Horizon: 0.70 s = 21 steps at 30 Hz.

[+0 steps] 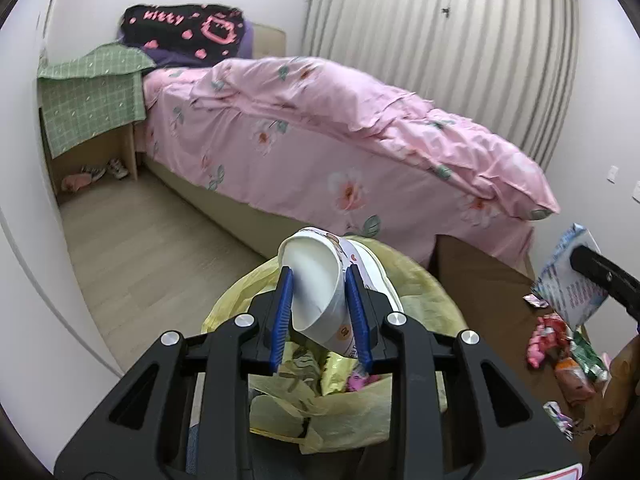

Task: Collect trash
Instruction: 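Open the left tool over the yellow bag while the right tool releases its wrapper there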

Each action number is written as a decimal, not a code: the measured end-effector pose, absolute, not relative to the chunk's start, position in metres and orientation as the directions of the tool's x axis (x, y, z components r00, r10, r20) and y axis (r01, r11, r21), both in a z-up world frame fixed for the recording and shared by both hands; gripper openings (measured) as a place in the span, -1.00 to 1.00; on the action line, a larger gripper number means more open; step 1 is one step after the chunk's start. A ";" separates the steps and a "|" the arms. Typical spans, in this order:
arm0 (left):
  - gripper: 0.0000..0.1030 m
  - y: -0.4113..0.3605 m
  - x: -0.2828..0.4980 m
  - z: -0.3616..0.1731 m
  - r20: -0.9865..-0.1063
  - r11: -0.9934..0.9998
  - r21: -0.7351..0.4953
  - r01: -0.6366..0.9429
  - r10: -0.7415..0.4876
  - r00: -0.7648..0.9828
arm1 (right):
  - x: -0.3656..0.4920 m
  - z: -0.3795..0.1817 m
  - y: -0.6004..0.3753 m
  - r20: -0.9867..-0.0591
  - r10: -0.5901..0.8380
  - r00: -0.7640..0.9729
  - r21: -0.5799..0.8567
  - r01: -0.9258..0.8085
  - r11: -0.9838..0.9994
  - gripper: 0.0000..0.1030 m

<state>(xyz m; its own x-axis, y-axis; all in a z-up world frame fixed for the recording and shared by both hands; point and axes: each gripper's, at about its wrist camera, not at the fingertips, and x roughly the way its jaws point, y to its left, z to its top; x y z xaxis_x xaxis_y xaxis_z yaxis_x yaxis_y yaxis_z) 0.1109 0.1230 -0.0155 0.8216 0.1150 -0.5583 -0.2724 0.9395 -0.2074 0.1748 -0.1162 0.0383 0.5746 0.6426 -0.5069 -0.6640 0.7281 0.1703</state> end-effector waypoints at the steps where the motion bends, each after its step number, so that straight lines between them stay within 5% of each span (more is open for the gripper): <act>1: -0.50 0.127 0.115 -0.023 -0.573 0.935 -0.215 -0.284 0.114 0.811 | 0.179 0.035 -0.109 -0.512 0.648 0.563 0.177 -0.670 0.721 -0.86; 13: -0.48 0.138 0.135 -0.058 -0.631 0.913 -0.308 -0.266 0.012 0.775 | 0.232 -0.021 -0.054 -0.595 0.672 0.441 0.259 -0.687 0.679 -0.83; 14: -0.41 0.140 0.135 -0.058 -0.624 0.908 -0.326 -0.264 0.003 0.781 | 0.234 -0.023 -0.053 -0.605 0.666 0.436 0.259 -0.683 0.683 -0.79; 16: -0.21 0.143 0.135 -0.058 -0.613 0.900 -0.350 -0.262 -0.009 0.790 | 0.237 -0.029 -0.052 -0.614 0.660 0.434 0.261 -0.677 0.688 -0.31; 21: -0.06 0.156 0.127 -0.052 -0.583 0.861 -0.401 -0.312 0.023 0.812 | 0.235 -0.032 -0.063 -0.620 0.636 0.460 0.247 -0.655 0.715 -0.28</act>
<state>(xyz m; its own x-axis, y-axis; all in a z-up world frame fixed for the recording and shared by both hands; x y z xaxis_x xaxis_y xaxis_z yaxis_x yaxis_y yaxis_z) 0.1269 0.1557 -0.0517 0.8124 0.0227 -0.5827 -0.3117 0.8615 -0.4010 0.2347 -0.0630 -0.0317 0.4600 0.6357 -0.6199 -0.6545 0.7145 0.2470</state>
